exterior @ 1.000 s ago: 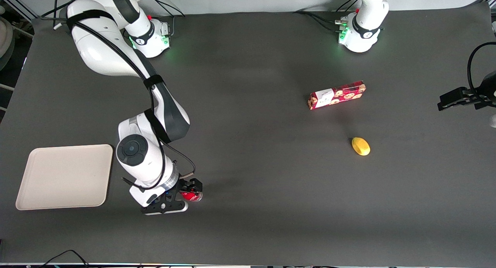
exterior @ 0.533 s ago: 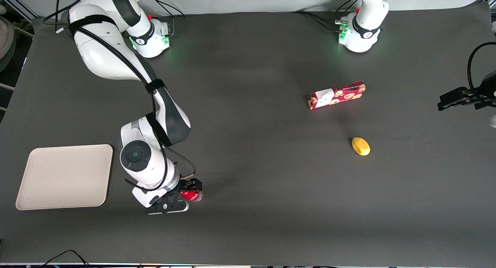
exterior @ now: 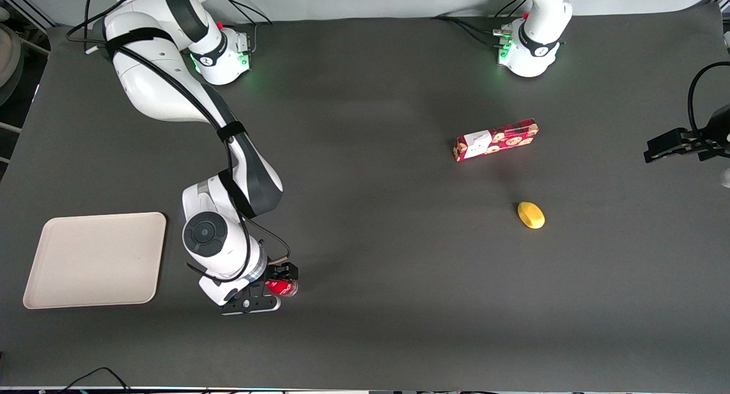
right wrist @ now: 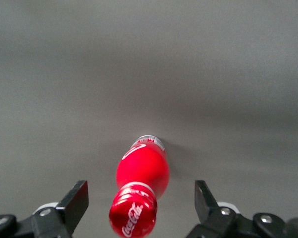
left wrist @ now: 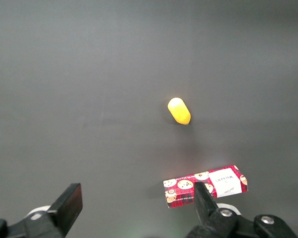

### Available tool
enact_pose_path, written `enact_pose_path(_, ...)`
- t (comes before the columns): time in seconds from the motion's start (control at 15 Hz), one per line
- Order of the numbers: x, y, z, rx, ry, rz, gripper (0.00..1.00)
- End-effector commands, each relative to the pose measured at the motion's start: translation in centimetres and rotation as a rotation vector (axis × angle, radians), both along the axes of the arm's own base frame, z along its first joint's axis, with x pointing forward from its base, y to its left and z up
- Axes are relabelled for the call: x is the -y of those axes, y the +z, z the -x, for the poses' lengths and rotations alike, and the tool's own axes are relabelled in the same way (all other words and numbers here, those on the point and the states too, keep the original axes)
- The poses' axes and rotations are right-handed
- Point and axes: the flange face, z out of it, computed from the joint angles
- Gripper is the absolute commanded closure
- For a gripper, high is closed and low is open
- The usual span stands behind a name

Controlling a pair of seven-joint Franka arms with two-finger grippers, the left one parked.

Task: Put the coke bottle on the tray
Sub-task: 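Lower the open right gripper around the bottle and close it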

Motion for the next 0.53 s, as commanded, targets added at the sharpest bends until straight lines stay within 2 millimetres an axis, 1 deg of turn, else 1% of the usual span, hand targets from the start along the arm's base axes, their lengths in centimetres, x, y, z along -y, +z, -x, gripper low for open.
enact_pose_path(0.0,-0.22,-0.04,-0.24,-0.006,-0.019,-0.007,0.3)
enact_pose_path(0.07,-0.18,0.03,-0.27,-0.006,-0.035,-0.01,0.46)
enact_pose_path(0.13,-0.15,0.04,-0.28,-0.007,-0.047,-0.013,0.59)
enact_pose_path(0.33,-0.1,0.22,-0.31,-0.006,-0.078,-0.018,0.74)
enact_pose_path(0.4,-0.22,0.29,-0.29,-0.005,-0.081,-0.019,0.77)
enact_pose_path(0.47,-0.2,0.25,-0.25,-0.009,-0.084,-0.017,0.85)
